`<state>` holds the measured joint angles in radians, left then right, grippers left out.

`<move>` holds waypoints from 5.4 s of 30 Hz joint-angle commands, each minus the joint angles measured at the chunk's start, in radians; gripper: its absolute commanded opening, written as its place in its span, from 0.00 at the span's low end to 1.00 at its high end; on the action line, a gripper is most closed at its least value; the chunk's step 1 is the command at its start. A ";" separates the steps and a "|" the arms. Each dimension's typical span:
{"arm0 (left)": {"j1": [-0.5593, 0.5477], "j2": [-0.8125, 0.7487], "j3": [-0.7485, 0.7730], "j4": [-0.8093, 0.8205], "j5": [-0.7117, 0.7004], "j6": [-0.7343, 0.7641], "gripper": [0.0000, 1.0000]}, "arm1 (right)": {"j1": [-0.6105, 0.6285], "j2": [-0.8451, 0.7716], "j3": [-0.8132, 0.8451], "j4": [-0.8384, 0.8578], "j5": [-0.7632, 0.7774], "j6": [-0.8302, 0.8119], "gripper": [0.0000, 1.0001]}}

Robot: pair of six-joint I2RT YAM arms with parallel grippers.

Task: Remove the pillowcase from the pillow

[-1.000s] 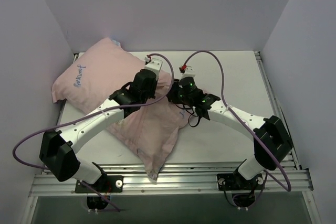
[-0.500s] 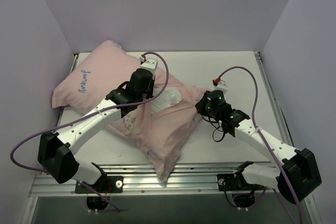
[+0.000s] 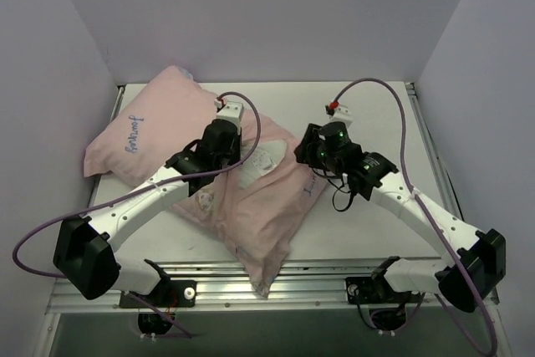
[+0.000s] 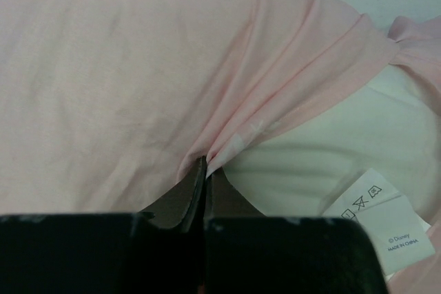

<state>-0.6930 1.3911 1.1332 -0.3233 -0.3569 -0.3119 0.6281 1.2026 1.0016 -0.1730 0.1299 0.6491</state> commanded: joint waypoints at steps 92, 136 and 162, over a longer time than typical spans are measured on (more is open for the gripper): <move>-0.396 0.330 0.277 -0.338 -0.157 0.048 0.12 | -0.255 -0.186 -0.477 0.616 -0.694 -0.124 0.00; -0.227 -0.375 -0.102 -0.350 -0.103 0.034 0.02 | -0.364 -0.301 -0.310 -0.002 -0.084 -0.112 0.00; -0.203 0.207 0.292 0.429 0.048 0.083 0.02 | -0.200 -0.419 -0.457 0.146 -0.307 -0.074 0.14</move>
<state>-0.9321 1.5478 1.3045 -0.1337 -0.2386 -0.2783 0.4141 0.8772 0.5270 0.0597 -0.2409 0.5983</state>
